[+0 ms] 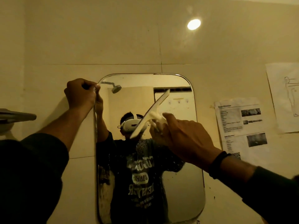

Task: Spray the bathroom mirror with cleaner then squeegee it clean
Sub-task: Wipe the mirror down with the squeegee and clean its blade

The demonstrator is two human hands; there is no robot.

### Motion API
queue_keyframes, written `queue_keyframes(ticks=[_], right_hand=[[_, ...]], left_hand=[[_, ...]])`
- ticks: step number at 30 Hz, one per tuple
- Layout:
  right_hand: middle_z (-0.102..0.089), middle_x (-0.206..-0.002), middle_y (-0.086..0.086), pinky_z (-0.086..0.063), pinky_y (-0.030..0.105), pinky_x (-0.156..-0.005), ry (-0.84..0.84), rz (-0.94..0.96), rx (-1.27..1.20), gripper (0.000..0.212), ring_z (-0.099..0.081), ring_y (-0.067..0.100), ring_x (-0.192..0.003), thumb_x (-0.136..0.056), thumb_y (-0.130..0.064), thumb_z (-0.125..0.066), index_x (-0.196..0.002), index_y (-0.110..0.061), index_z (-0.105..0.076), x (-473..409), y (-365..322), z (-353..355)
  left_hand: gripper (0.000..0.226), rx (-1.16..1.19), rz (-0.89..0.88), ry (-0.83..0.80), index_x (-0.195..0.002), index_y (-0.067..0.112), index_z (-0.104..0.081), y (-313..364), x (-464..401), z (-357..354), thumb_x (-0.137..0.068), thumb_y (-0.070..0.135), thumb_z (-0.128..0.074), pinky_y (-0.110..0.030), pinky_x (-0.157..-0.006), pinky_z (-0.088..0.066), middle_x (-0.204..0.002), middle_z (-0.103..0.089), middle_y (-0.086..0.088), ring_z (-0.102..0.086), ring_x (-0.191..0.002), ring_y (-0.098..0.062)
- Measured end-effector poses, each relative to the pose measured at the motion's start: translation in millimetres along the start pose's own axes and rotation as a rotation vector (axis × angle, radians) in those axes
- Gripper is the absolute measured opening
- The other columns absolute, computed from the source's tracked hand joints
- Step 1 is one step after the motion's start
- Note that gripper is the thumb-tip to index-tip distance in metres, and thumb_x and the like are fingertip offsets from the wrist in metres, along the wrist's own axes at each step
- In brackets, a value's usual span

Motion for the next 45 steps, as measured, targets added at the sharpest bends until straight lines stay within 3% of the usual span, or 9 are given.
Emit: queue_keyframes(ticks=[3, 8, 11, 15, 20, 25, 30, 41, 45], right_hand=[[-0.041, -0.061, -0.012, -0.033, 0.02, -0.036, -0.07, 0.176, 0.092, 0.029, -0.037, 0.005, -0.039, -0.101, -0.047, -0.038, -0.11, -0.022, -0.048, -4, -22, -1], [-0.05, -0.08, 0.0, -0.037, 0.024, -0.038, -0.156, 0.468, 0.151, 0.05, -0.043, 0.009, -0.05, -0.097, -0.04, -0.047, -0.138, -0.012, -0.041, -24, -55, 2], [-0.056, -0.083, 0.011, -0.035, 0.026, -0.04, -0.156, 0.637, 0.191, 0.062, -0.045, 0.014, -0.053, -0.093, -0.035, -0.054, -0.145, -0.008, -0.035, -45, -69, 9], [-0.041, -0.079, 0.004, -0.025, 0.026, -0.043, -0.086, 0.739, 0.368, 0.07, -0.035, 0.011, -0.051, -0.097, -0.027, -0.056, -0.155, -0.018, -0.016, -84, -79, 11], [-0.047, -0.081, 0.003, -0.029, 0.025, -0.043, 0.008, 0.756, 0.425, 0.068, -0.033, 0.01, -0.049, -0.101, -0.027, -0.048, -0.153, -0.027, -0.004, -119, -79, 6], [-0.051, -0.078, 0.006, -0.037, 0.029, -0.046, -0.028, 0.728, 0.382, 0.062, -0.037, 0.013, -0.048, -0.098, -0.02, -0.051, -0.151, -0.018, -0.02, -129, -72, 3], [-0.057, -0.079, 0.005, -0.034, 0.028, -0.048, -0.025, 0.675, 0.396, 0.065, -0.037, 0.012, -0.049, -0.098, -0.02, -0.053, -0.152, -0.015, -0.017, -118, -49, 3], [-0.057, -0.083, 0.004, -0.041, 0.029, -0.047, -0.077, 0.53, 0.392, 0.072, -0.055, 0.018, -0.058, -0.096, -0.02, -0.054, -0.153, -0.019, -0.009, -84, 39, 21], [-0.048, -0.07, -0.001, -0.029, 0.023, -0.04, -0.067, 0.422, 0.353, 0.068, -0.043, 0.011, -0.047, -0.097, -0.024, -0.053, -0.152, -0.02, -0.014, -89, 34, 30]], left_hand=[[0.007, 0.016, 0.008, -0.008, -0.092, 0.011, -0.075, -1, 0, 1, -0.086, 0.011, -0.073, 0.0, -0.058, -0.038, -0.085, -0.069, 0.003, -0.063, -0.078, -0.005], [0.007, 0.039, 0.028, -0.005, -0.092, 0.009, -0.074, 0, 1, 0, -0.087, 0.006, -0.072, 0.001, -0.046, -0.04, -0.082, -0.068, 0.002, -0.059, -0.06, 0.003], [0.007, 0.018, 0.025, -0.008, -0.094, 0.008, -0.074, 3, 1, -1, -0.088, 0.008, -0.071, 0.0, -0.049, -0.042, -0.087, -0.069, 0.0, -0.061, -0.066, -0.001], [0.008, 0.003, 0.028, -0.011, -0.096, 0.01, -0.074, 3, 1, -1, -0.089, 0.011, -0.07, 0.0, -0.054, -0.044, -0.089, -0.07, 0.001, -0.064, -0.077, -0.004], [0.008, -0.004, 0.03, 0.003, -0.096, 0.012, -0.074, 2, 1, -2, -0.088, 0.014, -0.071, 0.003, -0.052, -0.039, -0.084, -0.067, 0.004, -0.059, -0.07, 0.002], [0.013, -0.056, 0.017, 0.007, -0.099, 0.01, -0.075, 3, 1, -1, -0.088, 0.016, -0.072, -0.016, -0.075, -0.047, -0.088, -0.069, 0.002, -0.063, -0.081, -0.007], [0.012, -0.051, 0.011, -0.014, -0.097, 0.01, -0.076, 4, 1, -2, -0.086, 0.015, -0.075, -0.025, -0.084, -0.054, -0.09, -0.071, 0.0, -0.067, -0.087, -0.012], [0.012, -0.062, 0.04, 0.002, -0.093, 0.017, -0.077, -4, -2, 0, -0.082, 0.022, -0.079, -0.023, -0.08, -0.054, -0.084, -0.072, 0.006, -0.068, -0.083, -0.006], [0.014, -0.036, 0.047, 0.002, -0.096, 0.013, -0.077, -3, 1, -1, -0.083, 0.019, -0.078, -0.028, -0.086, -0.056, -0.089, -0.073, 0.001, -0.07, -0.089, -0.013]])
Point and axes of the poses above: each hand's wrist, its own x-axis away from the middle knuckle, its own z-axis out of the back of the hand, y = z × x, the point moved 8 cm from there along -x, towards the middle knuckle
